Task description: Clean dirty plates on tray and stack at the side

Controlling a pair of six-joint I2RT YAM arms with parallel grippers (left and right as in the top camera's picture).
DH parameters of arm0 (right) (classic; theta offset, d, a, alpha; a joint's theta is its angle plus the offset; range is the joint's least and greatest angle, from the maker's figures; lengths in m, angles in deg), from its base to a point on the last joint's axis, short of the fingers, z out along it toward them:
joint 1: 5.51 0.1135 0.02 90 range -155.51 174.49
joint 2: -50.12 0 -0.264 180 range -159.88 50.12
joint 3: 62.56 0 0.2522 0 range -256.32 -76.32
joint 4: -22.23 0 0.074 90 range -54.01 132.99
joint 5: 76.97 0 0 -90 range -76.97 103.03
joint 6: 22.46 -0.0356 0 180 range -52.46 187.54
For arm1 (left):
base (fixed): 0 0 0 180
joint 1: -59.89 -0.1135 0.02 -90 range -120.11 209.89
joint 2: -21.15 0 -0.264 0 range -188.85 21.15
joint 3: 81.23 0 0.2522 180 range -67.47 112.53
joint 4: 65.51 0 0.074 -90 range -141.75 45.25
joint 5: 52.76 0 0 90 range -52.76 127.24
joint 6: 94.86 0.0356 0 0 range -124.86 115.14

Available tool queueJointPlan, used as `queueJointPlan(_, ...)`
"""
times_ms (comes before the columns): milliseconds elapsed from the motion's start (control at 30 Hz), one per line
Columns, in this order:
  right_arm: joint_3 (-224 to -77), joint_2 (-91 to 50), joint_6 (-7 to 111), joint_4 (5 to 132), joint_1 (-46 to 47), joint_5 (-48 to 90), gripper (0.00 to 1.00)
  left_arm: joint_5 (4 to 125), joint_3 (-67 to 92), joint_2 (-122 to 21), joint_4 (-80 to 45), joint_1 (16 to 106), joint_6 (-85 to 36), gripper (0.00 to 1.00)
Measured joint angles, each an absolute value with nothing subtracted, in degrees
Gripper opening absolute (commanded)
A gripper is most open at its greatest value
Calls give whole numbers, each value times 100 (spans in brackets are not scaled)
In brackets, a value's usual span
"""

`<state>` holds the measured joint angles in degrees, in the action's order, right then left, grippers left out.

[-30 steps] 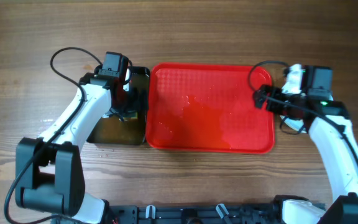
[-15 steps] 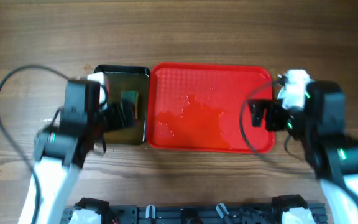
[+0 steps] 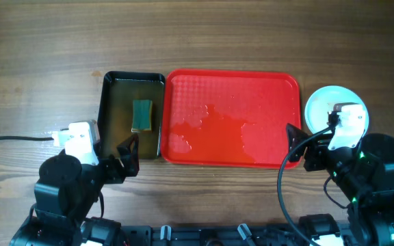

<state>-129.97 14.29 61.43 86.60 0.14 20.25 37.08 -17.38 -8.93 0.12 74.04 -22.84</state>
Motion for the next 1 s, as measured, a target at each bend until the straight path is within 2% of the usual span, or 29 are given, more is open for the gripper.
queueJointPlan(367, -12853, 1648, 6305, 8529, 14, 1931, 99, 3708, -1738, -893, 58, 7404, -2284, 100)
queueJointPlan(533, -11692, 2990, 6488, 6800, 14, 1872, 100, 3708, -1742, -893, 56, 7404, -2281, 100)
queueJointPlan(667, -9928, 4349, 6523, 4717, 14, 1929, 99, 3708, -1753, -893, 63, 7404, -2284, 100)
queueJointPlan(733, -9301, 4832, 6530, 4092, 14, 1960, 99, 3708, -1762, -900, 69, 7404, -2284, 100)
queueJointPlan(933, -7970, 4913, 6534, 2453, 36, 1964, 99, 3708, -1762, -900, 58, 7404, -2284, 100)
queueJointPlan(1000, -7727, 4917, 6552, 2470, 36, 1955, 100, 3708, -1762, -898, 58, 7404, -2284, 100)
